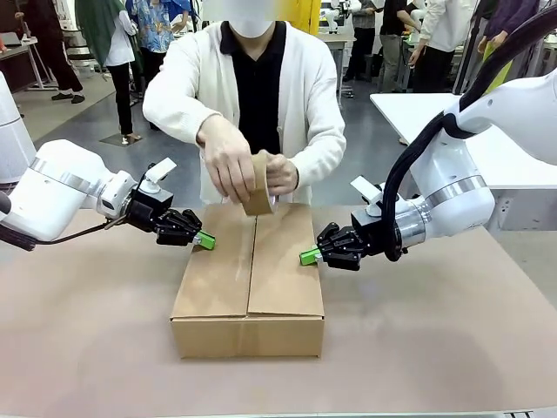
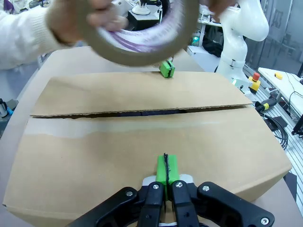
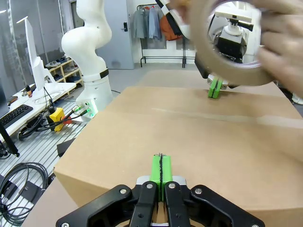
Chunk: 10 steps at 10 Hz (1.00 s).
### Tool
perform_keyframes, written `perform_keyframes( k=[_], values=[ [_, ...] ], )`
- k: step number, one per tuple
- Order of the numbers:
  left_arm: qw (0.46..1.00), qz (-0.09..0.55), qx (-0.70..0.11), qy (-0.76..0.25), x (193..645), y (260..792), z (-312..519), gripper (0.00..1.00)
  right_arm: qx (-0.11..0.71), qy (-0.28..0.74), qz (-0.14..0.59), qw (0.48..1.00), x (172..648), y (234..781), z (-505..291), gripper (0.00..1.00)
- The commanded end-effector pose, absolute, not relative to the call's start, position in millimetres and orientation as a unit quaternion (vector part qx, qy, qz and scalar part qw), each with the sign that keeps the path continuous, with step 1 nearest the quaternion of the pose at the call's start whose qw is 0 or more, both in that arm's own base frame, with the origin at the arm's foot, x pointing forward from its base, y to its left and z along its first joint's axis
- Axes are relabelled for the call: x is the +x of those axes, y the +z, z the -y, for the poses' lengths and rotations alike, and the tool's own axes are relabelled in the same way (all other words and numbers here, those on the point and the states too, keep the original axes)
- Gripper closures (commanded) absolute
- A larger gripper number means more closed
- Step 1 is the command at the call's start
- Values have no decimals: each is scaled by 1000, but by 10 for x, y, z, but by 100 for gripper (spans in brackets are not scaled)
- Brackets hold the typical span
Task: Wrap the clocks to prevent damage.
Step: After the human seals the box with tape, release both hands from the side flaps of the Package Box.
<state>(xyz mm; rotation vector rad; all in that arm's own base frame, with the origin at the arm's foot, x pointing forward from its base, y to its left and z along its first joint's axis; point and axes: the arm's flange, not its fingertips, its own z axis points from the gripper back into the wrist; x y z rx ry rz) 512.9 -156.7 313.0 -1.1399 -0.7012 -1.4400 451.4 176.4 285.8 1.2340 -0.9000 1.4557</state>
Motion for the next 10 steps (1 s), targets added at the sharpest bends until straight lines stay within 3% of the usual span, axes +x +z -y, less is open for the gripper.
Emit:
perform_keyframes(
  k=[1, 10],
  values=[
    [557, 296, -482, -608, 5130, 3100, 1568, 100, 508, 599, 370, 496, 4510, 2831, -1771, 99],
    [557, 296, -482, -608, 5130, 3100, 1568, 100, 508, 599, 370, 496, 4510, 2831, -1771, 99]
  ],
)
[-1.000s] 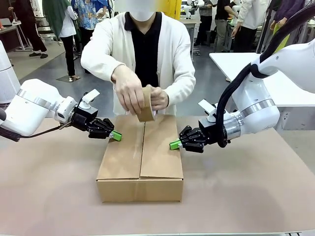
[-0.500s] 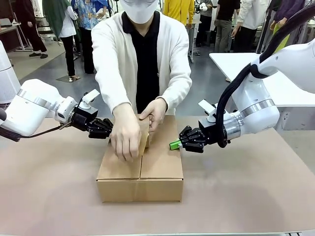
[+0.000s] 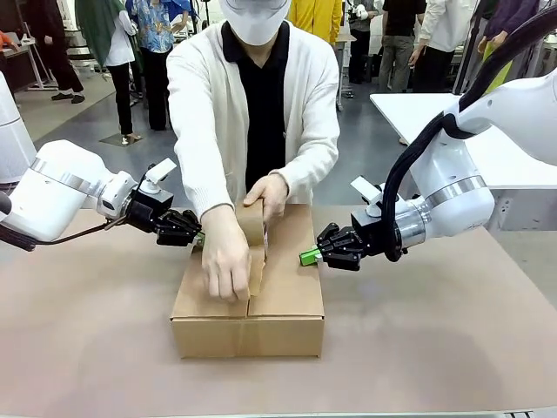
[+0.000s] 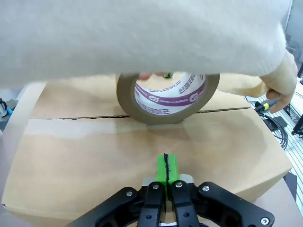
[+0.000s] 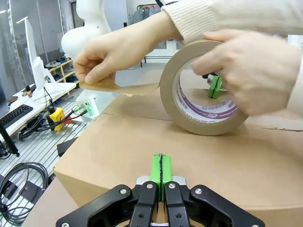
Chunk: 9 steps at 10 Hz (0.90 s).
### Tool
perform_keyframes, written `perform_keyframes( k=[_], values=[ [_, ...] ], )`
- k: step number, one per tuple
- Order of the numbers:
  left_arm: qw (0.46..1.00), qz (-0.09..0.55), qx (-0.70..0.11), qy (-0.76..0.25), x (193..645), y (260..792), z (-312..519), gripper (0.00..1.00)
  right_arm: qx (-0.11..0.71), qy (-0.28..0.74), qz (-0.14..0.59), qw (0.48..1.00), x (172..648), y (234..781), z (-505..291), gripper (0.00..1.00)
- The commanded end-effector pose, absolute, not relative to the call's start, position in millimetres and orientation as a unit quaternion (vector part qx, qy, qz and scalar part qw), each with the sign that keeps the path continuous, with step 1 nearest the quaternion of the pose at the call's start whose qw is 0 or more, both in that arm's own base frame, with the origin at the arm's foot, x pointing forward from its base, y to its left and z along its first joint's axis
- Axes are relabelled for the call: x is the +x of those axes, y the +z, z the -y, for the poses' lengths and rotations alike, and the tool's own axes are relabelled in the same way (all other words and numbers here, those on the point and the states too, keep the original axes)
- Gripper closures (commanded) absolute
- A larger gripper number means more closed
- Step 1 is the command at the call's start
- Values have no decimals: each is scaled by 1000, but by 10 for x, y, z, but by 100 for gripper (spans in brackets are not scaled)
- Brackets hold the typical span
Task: Wrap the clocks to prevent damage.
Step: After the human seals the box with tape, release both hands from the side flaps of the Package Box.
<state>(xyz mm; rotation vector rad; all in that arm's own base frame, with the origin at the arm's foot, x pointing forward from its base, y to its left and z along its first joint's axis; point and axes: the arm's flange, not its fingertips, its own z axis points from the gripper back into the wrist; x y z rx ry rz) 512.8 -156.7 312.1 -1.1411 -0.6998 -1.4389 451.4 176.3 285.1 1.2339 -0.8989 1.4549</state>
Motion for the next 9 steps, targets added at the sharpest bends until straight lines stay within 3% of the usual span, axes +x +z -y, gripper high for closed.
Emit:
perform_keyframes(
  k=[1, 9],
  values=[
    [557, 296, -482, -608, 5130, 3100, 1568, 100, 508, 599, 370, 496, 4510, 2831, -1771, 99],
    [557, 296, -482, -608, 5130, 3100, 1568, 100, 508, 599, 370, 496, 4510, 2831, -1771, 99]
  ],
)
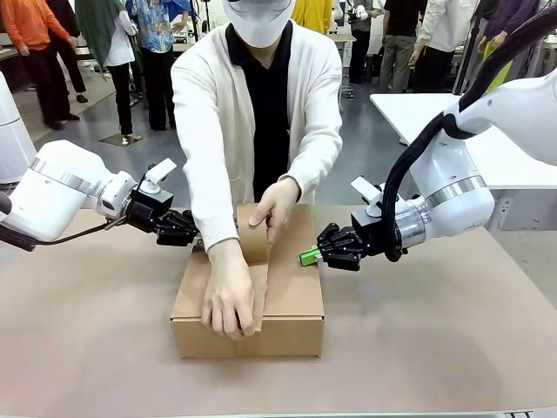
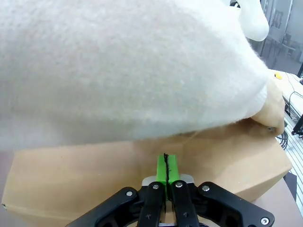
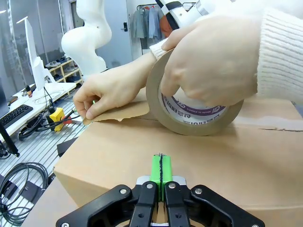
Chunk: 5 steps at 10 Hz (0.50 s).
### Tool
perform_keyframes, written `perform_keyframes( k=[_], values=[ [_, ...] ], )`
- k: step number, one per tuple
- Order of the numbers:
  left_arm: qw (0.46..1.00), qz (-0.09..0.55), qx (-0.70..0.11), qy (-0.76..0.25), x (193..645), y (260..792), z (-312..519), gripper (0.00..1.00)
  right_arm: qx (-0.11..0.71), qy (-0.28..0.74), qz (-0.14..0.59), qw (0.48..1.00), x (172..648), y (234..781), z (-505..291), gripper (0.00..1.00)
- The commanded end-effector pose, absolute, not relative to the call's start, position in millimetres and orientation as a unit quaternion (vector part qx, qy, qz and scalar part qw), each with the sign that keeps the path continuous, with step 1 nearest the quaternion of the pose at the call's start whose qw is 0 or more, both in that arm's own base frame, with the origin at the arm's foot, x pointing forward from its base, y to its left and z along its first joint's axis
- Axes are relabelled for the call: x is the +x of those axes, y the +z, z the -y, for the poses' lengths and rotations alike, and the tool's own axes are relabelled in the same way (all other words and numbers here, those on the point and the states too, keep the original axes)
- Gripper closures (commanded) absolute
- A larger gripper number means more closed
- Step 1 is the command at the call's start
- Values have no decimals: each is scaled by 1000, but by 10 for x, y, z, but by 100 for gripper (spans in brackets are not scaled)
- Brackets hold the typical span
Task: Wrap the clocks to prevent damage.
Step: After the human seals the box with tape, release both hands from the side flaps of the Package Box.
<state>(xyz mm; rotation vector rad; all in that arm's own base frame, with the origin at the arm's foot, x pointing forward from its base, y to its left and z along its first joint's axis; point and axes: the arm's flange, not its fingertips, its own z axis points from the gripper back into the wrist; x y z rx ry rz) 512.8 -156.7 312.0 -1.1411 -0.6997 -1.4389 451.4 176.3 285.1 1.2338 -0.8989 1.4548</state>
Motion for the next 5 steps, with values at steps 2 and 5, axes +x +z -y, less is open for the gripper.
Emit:
perform_keyframes(
  k=[2, 5],
  values=[
    [557, 296, -482, -608, 5130, 3100, 1568, 100, 508, 599, 370, 496, 4510, 2831, -1771, 99],
    [557, 296, -482, -608, 5130, 3100, 1568, 100, 508, 599, 370, 496, 4510, 2831, -1771, 99]
  ],
)
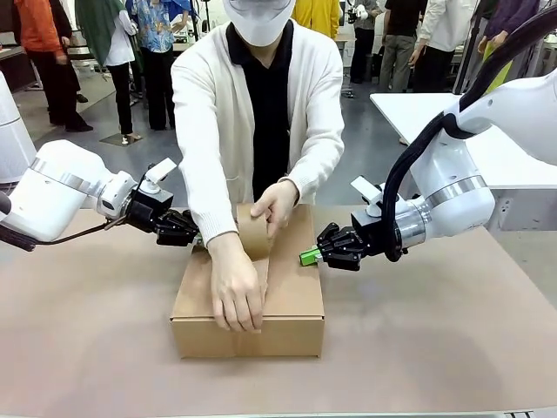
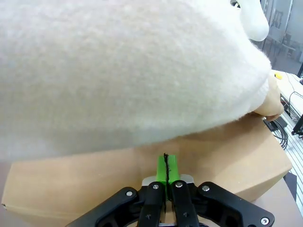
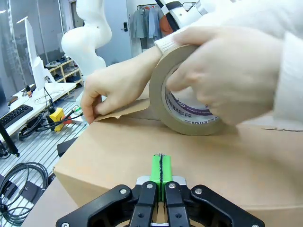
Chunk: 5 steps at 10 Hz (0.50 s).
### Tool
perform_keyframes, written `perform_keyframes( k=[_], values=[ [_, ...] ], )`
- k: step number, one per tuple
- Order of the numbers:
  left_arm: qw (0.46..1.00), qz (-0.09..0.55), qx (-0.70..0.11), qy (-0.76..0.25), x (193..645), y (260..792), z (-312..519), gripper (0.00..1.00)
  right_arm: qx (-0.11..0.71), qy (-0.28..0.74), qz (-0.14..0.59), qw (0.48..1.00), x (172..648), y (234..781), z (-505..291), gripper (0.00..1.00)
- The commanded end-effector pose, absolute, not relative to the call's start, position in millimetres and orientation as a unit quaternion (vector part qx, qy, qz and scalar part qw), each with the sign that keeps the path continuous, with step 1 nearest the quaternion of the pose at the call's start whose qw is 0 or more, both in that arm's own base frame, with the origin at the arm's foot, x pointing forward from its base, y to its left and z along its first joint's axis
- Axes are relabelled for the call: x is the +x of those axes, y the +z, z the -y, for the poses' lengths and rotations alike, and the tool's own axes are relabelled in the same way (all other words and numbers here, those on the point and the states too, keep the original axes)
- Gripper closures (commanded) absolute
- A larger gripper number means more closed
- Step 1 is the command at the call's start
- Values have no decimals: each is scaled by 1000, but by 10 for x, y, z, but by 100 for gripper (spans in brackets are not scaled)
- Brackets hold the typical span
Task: Wrap the clocks to prevent damage.
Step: After the human seals the box with tape, release both hands from the side flaps of the Package Box.
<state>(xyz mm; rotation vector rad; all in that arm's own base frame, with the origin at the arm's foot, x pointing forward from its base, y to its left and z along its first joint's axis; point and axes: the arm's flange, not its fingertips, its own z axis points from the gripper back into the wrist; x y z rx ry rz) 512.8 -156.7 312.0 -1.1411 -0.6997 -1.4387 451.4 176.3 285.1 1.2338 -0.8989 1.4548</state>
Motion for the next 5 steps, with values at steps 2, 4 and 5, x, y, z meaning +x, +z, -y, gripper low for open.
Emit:
perform_keyframes(
  k=[2, 4, 5],
  values=[
    [557, 296, -482, -608, 5130, 3100, 1568, 100, 508, 599, 370, 496, 4510, 2831, -1771, 99],
    [557, 296, -482, -608, 5130, 3100, 1568, 100, 508, 599, 370, 496, 4510, 2831, -1771, 99],
    [557, 296, -482, -608, 5130, 3100, 1568, 100, 508, 599, 370, 496, 4510, 2831, -1771, 99]
  ],
)
